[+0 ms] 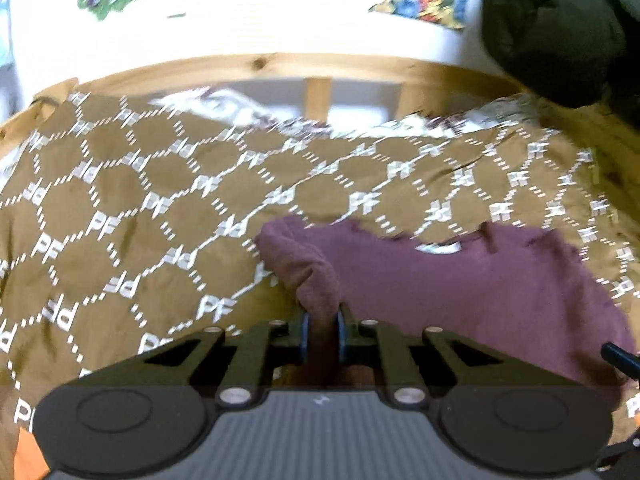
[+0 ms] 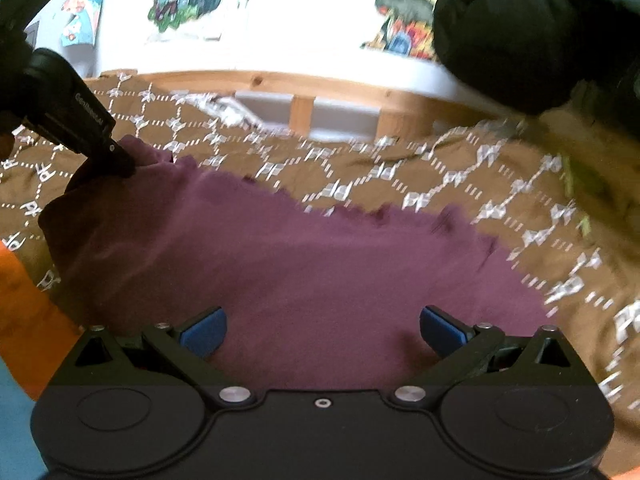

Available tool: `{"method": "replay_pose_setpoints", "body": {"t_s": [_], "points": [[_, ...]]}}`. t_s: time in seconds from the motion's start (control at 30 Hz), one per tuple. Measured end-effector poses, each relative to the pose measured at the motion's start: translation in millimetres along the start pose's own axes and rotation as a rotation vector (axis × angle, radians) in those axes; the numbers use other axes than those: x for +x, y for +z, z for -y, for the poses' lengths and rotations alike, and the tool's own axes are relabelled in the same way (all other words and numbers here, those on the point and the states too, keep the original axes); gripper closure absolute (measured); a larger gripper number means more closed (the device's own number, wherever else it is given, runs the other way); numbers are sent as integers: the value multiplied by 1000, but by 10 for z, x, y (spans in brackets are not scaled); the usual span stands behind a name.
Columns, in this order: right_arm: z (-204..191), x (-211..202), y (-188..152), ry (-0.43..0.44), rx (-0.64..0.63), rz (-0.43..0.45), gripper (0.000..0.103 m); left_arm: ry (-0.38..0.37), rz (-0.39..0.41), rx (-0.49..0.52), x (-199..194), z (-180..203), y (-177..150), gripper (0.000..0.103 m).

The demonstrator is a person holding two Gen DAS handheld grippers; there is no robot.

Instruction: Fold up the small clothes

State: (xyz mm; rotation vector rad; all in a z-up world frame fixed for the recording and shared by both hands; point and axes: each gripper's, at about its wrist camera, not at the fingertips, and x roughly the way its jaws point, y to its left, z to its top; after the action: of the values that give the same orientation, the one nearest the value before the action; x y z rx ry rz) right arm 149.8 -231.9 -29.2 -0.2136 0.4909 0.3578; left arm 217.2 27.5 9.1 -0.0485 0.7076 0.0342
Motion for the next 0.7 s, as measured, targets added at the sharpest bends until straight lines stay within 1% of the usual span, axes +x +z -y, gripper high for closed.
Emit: {"method": "replay_pose_setpoints", "body": {"t_s": [0.1, 0.17, 0.3, 0.4, 0.5, 0.57, 0.63, 0.7], "points": [[128, -111, 120, -44, -31, 45, 1, -41, 14, 50, -81, 275, 134, 90], [225, -170, 187, -82, -63, 56, 1, -65, 23, 101, -108, 526, 201, 90], [432, -209, 208, -159, -114, 31, 1, -108, 19, 219, -54, 1099, 229, 90], [618, -183, 163, -206, -117, -13, 1, -152, 13, 271, -22, 1435, 169, 90], [808, -143, 126, -254, -111, -63, 1, -213, 6, 288, 25, 1633, 81, 91], [926, -116, 117, -287, -105, -86, 1, -241, -13, 305, 82, 1715, -3, 90], [1031, -103, 109, -308, -90, -96, 1, -245, -38, 300, 145, 1743, -88, 88], [1102, -86, 102, -314, -68, -102, 1, -248, -43, 294, 161, 1721, -162, 86]]}}
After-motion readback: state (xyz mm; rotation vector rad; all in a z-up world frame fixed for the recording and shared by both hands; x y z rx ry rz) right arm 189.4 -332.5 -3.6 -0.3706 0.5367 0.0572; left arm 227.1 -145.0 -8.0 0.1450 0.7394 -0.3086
